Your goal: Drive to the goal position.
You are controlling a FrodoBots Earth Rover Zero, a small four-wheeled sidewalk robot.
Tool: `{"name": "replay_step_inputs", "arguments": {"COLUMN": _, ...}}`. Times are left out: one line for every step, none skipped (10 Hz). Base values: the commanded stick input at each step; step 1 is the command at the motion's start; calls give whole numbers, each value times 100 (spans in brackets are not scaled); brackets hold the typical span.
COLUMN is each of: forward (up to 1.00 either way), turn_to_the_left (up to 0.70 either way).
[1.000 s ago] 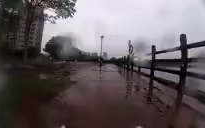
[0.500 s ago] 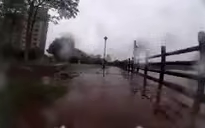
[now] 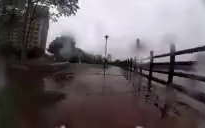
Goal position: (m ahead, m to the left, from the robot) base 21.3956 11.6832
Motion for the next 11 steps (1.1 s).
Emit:
{"name": "replay_step_inputs", "arguments": {"forward": 100, "turn_to_the_left": 0}}
{"name": "replay_step_inputs", "arguments": {"forward": 100, "turn_to_the_left": 12}}
{"name": "replay_step_inputs", "arguments": {"forward": 100, "turn_to_the_left": 40}}
{"name": "replay_step_inputs", "arguments": {"forward": 100, "turn_to_the_left": 25}}
{"name": "replay_step_inputs", "arguments": {"forward": 100, "turn_to_the_left": 0}}
{"name": "replay_step_inputs", "arguments": {"forward": 100, "turn_to_the_left": 0}}
{"name": "replay_step_inputs", "arguments": {"forward": 100, "turn_to_the_left": 0}}
{"name": "replay_step_inputs", "arguments": {"forward": 100, "turn_to_the_left": 0}}
{"name": "replay_step_inputs", "arguments": {"forward": 100, "turn_to_the_left": 9}}
{"name": "replay_step_inputs", "arguments": {"forward": 100, "turn_to_the_left": 28}}
{"name": "replay_step_inputs", "arguments": {"forward": 100, "turn_to_the_left": 32}}
